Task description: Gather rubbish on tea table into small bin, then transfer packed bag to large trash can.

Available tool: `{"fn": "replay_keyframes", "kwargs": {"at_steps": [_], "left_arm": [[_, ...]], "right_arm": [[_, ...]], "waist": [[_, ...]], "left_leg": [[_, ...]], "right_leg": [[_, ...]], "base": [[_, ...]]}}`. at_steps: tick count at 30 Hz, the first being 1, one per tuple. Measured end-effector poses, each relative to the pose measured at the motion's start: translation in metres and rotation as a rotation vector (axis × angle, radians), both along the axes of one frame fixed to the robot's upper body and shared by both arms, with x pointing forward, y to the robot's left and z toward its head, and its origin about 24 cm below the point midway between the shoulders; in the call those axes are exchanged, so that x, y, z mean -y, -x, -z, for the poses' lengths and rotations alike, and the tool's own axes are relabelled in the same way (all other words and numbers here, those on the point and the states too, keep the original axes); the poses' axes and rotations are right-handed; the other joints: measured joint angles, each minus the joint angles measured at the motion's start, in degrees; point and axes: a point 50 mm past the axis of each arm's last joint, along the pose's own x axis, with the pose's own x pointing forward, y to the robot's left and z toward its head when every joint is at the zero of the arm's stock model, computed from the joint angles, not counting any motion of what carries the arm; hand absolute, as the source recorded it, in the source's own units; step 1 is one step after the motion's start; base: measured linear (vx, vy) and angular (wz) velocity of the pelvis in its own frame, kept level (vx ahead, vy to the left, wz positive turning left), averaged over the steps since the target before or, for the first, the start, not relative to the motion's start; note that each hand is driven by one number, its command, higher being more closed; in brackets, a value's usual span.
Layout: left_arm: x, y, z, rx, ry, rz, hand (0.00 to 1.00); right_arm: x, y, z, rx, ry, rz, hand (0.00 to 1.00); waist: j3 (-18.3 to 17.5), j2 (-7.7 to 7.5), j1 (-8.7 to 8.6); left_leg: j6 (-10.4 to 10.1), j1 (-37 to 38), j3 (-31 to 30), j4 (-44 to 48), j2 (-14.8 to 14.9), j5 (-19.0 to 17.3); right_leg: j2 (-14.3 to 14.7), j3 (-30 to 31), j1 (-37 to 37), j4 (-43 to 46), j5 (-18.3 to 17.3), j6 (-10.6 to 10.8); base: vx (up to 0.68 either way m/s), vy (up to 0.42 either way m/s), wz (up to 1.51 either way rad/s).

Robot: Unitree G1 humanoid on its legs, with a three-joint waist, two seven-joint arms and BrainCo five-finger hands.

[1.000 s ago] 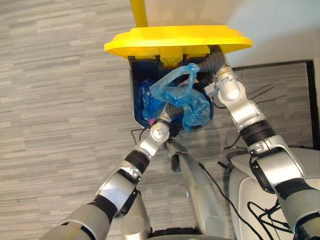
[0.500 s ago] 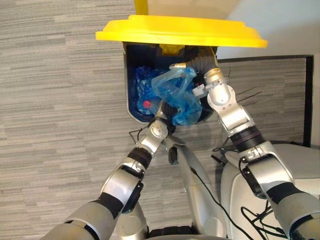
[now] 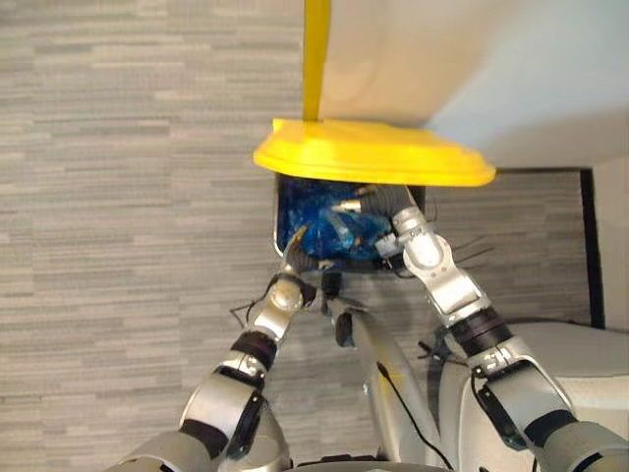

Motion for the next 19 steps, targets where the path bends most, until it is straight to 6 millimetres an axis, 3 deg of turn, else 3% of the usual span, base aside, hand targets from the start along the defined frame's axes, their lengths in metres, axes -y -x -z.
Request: {"fn": "replay_keyframes", "kwargs": {"at_steps": [1, 4, 6, 7, 8, 9, 10, 12, 13, 14, 15, 16, 17, 18, 19], "left_arm": [[-0.014, 0.01, 0.008, -0.015, 0.004, -0.024, 0.0], [-0.034, 0.029, 0.022, -0.044, 0.037, -0.069, 0.0], [-0.067, 0.06, 0.043, -0.123, 0.047, -0.158, 0.0], [-0.076, 0.071, 0.049, -0.143, 0.042, -0.181, 0.0], [-0.089, 0.092, 0.059, -0.185, 0.08, -0.238, 0.0], [-0.099, 0.109, 0.067, -0.228, 0.099, -0.284, 0.0], [-0.107, 0.123, 0.074, -0.269, 0.109, -0.309, 0.0], [-0.123, 0.151, 0.085, -0.345, 0.113, -0.362, 0.0], [-0.125, 0.157, 0.087, -0.36, 0.112, -0.367, 0.0], [-0.127, 0.167, 0.091, -0.389, 0.114, -0.372, 0.0], [-0.129, 0.172, 0.092, -0.403, 0.114, -0.375, 0.0], [-0.129, 0.173, 0.093, -0.407, 0.119, -0.381, 0.0], [-0.119, 0.176, 0.097, -0.425, 0.156, -0.37, 0.0], [-0.109, 0.178, 0.101, -0.439, 0.194, -0.358, 0.0], [-0.106, 0.179, 0.103, -0.446, 0.204, -0.357, 0.0]], "right_arm": [[0.012, 0.011, 0.022, -0.072, -0.005, 0.034, 0.0], [0.032, 0.034, 0.058, -0.191, -0.032, 0.109, 0.0], [0.039, 0.059, 0.089, -0.31, -0.045, 0.133, 0.0], [0.041, 0.066, 0.098, -0.344, -0.046, 0.137, 0.0], [0.045, 0.076, 0.111, -0.402, -0.039, 0.146, 0.0], [0.048, 0.083, 0.122, -0.451, -0.041, 0.16, 0.0], [0.055, 0.094, 0.134, -0.507, -0.039, 0.19, 0.0], [0.071, 0.134, 0.171, -0.688, -0.05, 0.271, 0.0], [0.073, 0.142, 0.177, -0.723, -0.049, 0.282, 0.0], [0.078, 0.156, 0.188, -0.78, -0.048, 0.307, 0.0], [0.081, 0.163, 0.195, -0.82, -0.039, 0.318, 0.0], [0.083, 0.168, 0.199, -0.846, -0.034, 0.324, 0.0], [0.09, 0.172, 0.204, -0.875, -0.029, 0.353, 0.0], [0.097, 0.175, 0.208, -0.9, -0.032, 0.385, 0.0], [0.099, 0.177, 0.21, -0.916, -0.034, 0.399, 0.0]], "waist": [[-0.07, 0.13, 0.87], [-0.96, -0.14, 1.54], [-2.4, -2.07, 1.89], [-2.86, -2.72, 2.01], [-3.16, -1.61, 3.02], [-3.06, -0.29, 2.92], [-3.29, 0.34, 2.52], [-4.8, 0.3, 2.49], [-5.54, -0.36, 2.42], [-6.82, -1.04, 2.29], [-8.16, -2.6, 2.4], [-8.73, -3.49, 2.54], [-9.57, -2.5, 2.75], [-10.49, -0.66, 2.49], [-10.84, -0.16, 2.53]], "left_leg": [[0.16, 0.82, -0.1, 1.96, -0.67, -0.06], [2.13, 2.13, 0.0, 3.31, -3.93, -0.94], [6.4, 2.68, 1.86, 5.09, -10.19, -0.28], [7.46, 2.7, 2.7, 5.83, -11.57, -0.04], [10.05, 3.11, 5.97, 5.27, -10.51, 0.38], [10.82, 2.82, 8.26, 5.15, -9.12, 0.81], [11.07, 2.75, 9.04, 4.27, -8.44, 0.95], [11.62, 3.64, 9.82, -0.07, -8.7, 3.78], [11.66, 3.63, 9.83, -1.17, -8.91, 4.72], [11.6, 3.03, 9.9, -2.91, -9.4, 6.22], [11.16, 2.02, 10.37, -3.87, -9.89, 7.47], [10.82, 1.74, 10.59, -4.87, -10.39, 8.19], [10.5, 0.98, 10.74, -7.53, -10.42, 9.97], [10.46, 0.41, 10.84, -10.16, -9.77, 11.97], [10.45, 0.58, 11.27, -11.64, -9.5, 13.0]], "right_leg": [[-0.58, 0.03, 3.29, -2.4, 1.97, 0.43], [-2.42, 1.49, 7.27, -7.24, 6.62, 1.68], [-5.2, 4.3, 11.76, -17.14, 13.92, 4.71], [-5.95, 5.13, 13.58, -21.26, 15.55, 6.49], [-6.65, 2.26, 13.42, -21.41, 6.65, 8.81], [-7.05, 1.69, 10.66, -12.17, 3.31, 5.76], [-7.22, 2.53, 8.88, -1.69, 0.55, 4.13], [-7.39, 5.14, 10.37, 17.49, -8.51, 5.16], [-7.38, 5.22, 12.05, 19.35, -10.34, 5.66], [-7.41, 5.39, 15.9, 19.81, -14.94, 7.48], [-7.44, 5.55, 18.61, 14.33, -18.2, 9.35], [-7.06, 5.41, 19.67, 10.65, -18.77, 9.18], [-5.38, 5.22, 21.11, 3.23, -17.96, 7.49], [-3.44, 5.27, 21.65, -2.39, -14.21, 7.12], [-2.82, 5.58, 21.92, -4.53, -12.81, 6.86]], "base": [[-0.1, 0.18, 0.2], [-0.15, 0.222, 0.06], [-0.24, 0.245, -0.26], [-0.32, 0.232, -0.7], [-0.39, 0.23, -0.9], [-0.41, 0.229, -0.94], [-0.43, 0.204, -0.51], [-0.3, 0.097, -0.17], [-0.15, -0.008, -0.05], [-0.14, -0.051, -0.17], [-0.14, -0.07, -0.25], [-0.11, -0.098, -0.42], [-0.1, -0.07, -0.43], [-0.09, -0.055, -0.45], [-0.05, -0.01, -0.26]]}}
